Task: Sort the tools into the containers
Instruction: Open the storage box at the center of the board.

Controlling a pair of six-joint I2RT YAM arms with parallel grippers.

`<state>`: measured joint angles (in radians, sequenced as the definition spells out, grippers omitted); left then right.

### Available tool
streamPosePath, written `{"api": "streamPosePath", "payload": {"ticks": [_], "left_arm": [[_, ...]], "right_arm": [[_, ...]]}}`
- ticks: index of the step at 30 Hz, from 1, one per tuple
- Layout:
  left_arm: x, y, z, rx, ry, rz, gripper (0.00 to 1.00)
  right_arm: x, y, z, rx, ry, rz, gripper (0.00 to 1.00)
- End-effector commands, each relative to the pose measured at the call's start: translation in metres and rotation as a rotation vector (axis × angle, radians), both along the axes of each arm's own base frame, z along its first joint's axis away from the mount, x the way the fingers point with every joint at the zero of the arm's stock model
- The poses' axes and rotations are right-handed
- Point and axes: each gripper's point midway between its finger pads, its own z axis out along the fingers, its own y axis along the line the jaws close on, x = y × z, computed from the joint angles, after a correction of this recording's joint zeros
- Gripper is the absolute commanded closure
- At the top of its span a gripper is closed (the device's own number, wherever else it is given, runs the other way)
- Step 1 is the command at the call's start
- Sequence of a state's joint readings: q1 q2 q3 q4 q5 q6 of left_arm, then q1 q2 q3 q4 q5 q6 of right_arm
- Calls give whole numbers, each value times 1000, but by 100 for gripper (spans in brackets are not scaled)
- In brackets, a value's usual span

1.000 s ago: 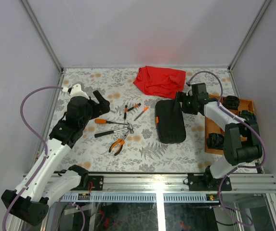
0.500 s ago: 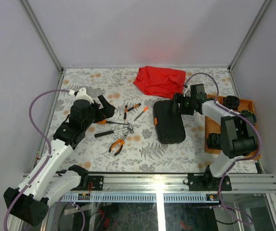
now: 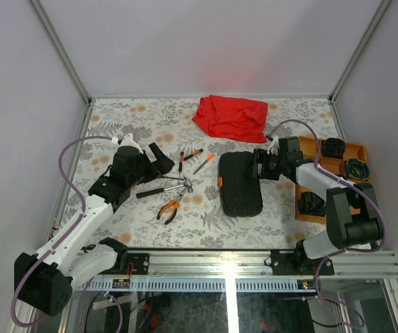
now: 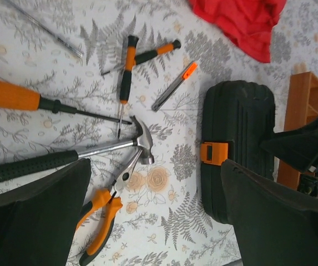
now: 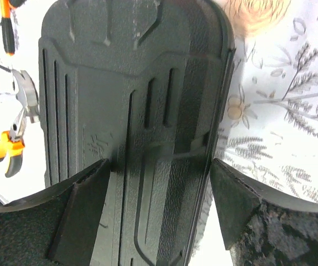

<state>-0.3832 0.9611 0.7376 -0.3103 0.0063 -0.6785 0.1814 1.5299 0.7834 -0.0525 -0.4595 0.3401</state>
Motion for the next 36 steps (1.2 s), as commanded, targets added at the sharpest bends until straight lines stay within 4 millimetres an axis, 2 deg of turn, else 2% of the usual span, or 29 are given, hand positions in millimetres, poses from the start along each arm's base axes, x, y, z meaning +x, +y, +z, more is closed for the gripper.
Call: {"api": "streamPosePath", "payload": {"ticks": [1,5,9,12,15,25,32,36], "left_arm": [[0,-23,-4,-81,-3,-34,0],[-5,-44,-14,-120,22,-96,0],[-8,-62,-21,-157,35,-152,0],[-9,-70,-20,-162,16,-183,0],[-10,-75,-16,-166,-6,-215,0],[-9,-88,-13,-156,-17,-302,0],[-1,-99,-15,-191,2,-316,0],[3,-106,-21,-214,30,-320,0]], "right_arm": [[-31,-5,-8,-64,38,13,22],[-42,-3,-9,-59,30,3,18],[-39,-3,0,-39,-16,-32,13],[-38,4,12,20,-54,-34,10],[-41,13,15,85,-59,-17,10],[-41,28,7,201,-22,-18,24],[-40,12,-9,235,28,-107,29],[-43,13,-14,270,66,-109,35]]}}
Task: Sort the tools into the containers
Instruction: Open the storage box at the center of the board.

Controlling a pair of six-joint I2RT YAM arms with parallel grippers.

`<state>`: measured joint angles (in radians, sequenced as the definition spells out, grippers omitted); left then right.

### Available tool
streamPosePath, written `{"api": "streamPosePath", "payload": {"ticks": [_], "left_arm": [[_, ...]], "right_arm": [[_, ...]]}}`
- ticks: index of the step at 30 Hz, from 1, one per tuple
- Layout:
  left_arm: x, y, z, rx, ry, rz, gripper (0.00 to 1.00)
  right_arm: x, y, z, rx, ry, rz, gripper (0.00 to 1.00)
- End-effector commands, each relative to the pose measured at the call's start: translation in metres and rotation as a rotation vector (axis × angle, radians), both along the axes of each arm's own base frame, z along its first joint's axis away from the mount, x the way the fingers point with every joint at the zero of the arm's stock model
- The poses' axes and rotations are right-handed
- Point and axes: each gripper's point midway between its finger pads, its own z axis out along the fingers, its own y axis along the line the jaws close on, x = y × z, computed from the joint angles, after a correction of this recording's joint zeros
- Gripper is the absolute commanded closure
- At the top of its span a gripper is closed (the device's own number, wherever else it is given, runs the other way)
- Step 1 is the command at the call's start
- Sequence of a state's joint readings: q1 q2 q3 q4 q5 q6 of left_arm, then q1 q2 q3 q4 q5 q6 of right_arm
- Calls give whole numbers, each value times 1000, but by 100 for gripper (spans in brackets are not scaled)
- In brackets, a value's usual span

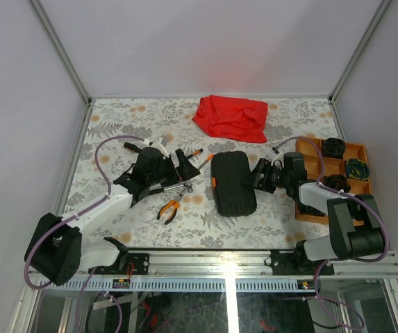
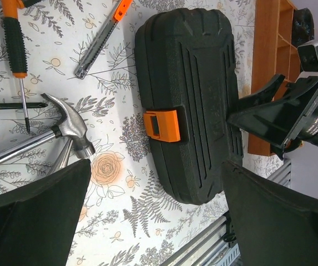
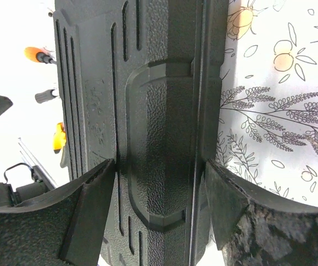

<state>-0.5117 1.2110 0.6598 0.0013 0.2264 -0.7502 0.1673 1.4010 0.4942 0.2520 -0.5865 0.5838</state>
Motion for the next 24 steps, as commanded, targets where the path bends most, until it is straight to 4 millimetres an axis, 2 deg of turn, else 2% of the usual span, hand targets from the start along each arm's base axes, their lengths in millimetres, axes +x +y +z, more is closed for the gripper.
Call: {"api": "streamPosePath", "payload": {"ticks": [1,11,16,24], "left_arm": [[14,-20,24,-77,-48,-35,0],[11,-32,0,-99,17,-3,6],[11,-38,0,-158,13,9,8],[16,-51,-6,-195,24,2,8]], "right_arm": [[-3,-3,-11,45,56,-28,37],[-4,-17,-25,83,118,-88,49],[-7,-22,-34,102,141,-116,55],[-11,-26,-42,102,161,-134,57]]}}
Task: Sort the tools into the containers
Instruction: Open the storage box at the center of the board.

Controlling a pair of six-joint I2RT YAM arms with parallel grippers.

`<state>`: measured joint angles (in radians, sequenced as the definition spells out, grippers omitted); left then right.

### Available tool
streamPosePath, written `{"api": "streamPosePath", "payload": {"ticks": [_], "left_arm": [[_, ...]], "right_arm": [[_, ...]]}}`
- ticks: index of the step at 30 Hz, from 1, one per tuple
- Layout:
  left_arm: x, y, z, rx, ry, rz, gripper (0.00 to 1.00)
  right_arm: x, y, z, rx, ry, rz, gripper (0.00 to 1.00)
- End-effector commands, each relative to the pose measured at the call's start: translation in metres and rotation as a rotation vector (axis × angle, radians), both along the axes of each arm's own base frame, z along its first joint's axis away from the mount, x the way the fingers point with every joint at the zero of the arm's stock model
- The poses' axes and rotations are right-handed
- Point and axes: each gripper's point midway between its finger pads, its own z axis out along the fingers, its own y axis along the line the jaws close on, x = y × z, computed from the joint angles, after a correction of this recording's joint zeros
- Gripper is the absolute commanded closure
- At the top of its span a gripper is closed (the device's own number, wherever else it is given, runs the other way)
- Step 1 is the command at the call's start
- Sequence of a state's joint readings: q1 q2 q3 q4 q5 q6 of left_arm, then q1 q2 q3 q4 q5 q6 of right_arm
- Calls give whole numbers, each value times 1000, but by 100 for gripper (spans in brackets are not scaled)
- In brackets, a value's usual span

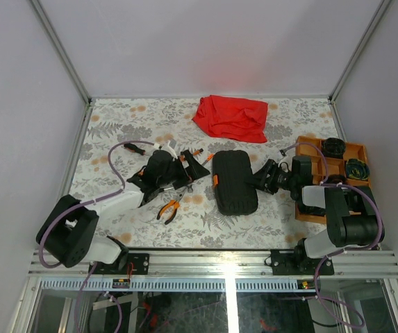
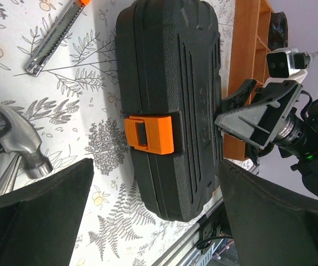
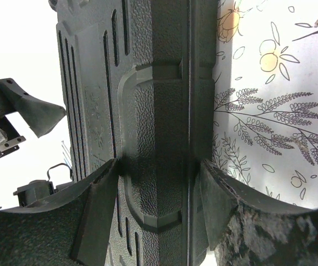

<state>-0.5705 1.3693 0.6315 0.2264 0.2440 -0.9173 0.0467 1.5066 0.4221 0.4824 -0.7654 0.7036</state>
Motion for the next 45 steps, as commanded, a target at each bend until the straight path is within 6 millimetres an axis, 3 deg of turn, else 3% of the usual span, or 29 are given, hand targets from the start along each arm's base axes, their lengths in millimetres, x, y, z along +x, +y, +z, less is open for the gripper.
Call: {"api": "streamPosePath", "payload": {"ticks": [1,13,23,30,45], "left_arm": [[12,-16,9,-64,-43,0,9],[29,-41,-5,-81,-7,-24,9],[21,-61,-14,-152,12,-61,8],[13,-87,-14,-202,-13,-123,6],[16,-86,-29,-134,12,-99,12]], "right_arm": [[-16,-17,-39,-82,129,-76,58],[-18,-24,-48,-79,171,-124,61],[-11,-24,-41,-62,156,-134,61],[-9,-25,-39,-63,148,-134,62],[-11,-25,-42,-62,157,-138,62]]}}
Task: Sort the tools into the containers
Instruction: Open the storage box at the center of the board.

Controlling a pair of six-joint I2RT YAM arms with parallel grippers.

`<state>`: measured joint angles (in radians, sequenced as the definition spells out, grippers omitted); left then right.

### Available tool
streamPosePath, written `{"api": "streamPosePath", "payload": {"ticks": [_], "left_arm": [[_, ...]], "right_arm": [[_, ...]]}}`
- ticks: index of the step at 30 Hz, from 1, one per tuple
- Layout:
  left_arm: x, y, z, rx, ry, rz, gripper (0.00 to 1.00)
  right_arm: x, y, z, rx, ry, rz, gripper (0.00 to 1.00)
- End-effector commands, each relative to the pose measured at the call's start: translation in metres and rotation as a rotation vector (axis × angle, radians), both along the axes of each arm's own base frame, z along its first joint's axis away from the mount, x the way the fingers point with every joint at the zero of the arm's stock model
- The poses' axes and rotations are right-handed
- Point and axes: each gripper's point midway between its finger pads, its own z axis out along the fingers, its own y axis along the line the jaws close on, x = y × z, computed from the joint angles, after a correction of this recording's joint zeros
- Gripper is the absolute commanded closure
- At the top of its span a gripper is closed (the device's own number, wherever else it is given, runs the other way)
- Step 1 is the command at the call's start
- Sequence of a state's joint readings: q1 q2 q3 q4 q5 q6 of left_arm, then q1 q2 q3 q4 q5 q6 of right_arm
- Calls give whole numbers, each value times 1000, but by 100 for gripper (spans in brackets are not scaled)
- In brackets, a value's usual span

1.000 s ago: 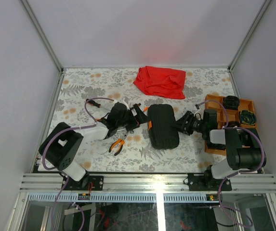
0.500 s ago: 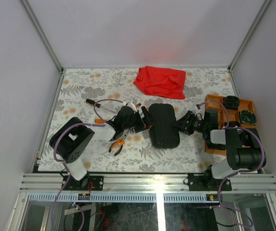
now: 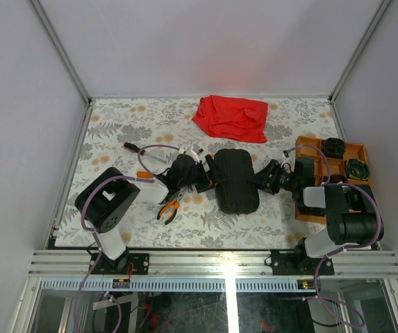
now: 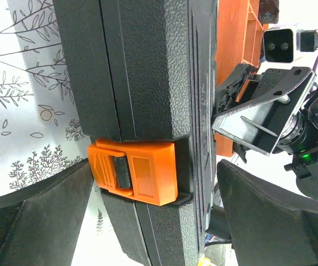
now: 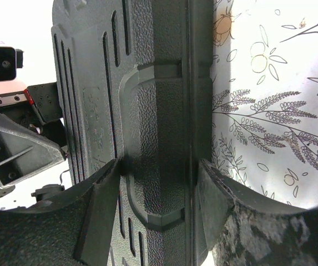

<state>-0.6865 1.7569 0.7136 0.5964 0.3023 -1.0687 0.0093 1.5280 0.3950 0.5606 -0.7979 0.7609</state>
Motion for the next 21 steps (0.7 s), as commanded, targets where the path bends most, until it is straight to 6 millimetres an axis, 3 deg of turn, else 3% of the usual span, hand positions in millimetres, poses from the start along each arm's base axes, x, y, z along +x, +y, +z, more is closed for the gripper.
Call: {"api": "streamPosePath", "payload": {"ticks": [1,12,21], "left_arm": [[9,-5,6,45,-49,5,13],[10,-3,0,212,-86,20,29],[14,7,-3,333,-84,43,37]], "right_arm": [[-14,-19,-43,-109,149,-97,63],[-16,-19,-46,-116,158,-95,64],[-16,-22,-50,-142,161,-100,64]]}}
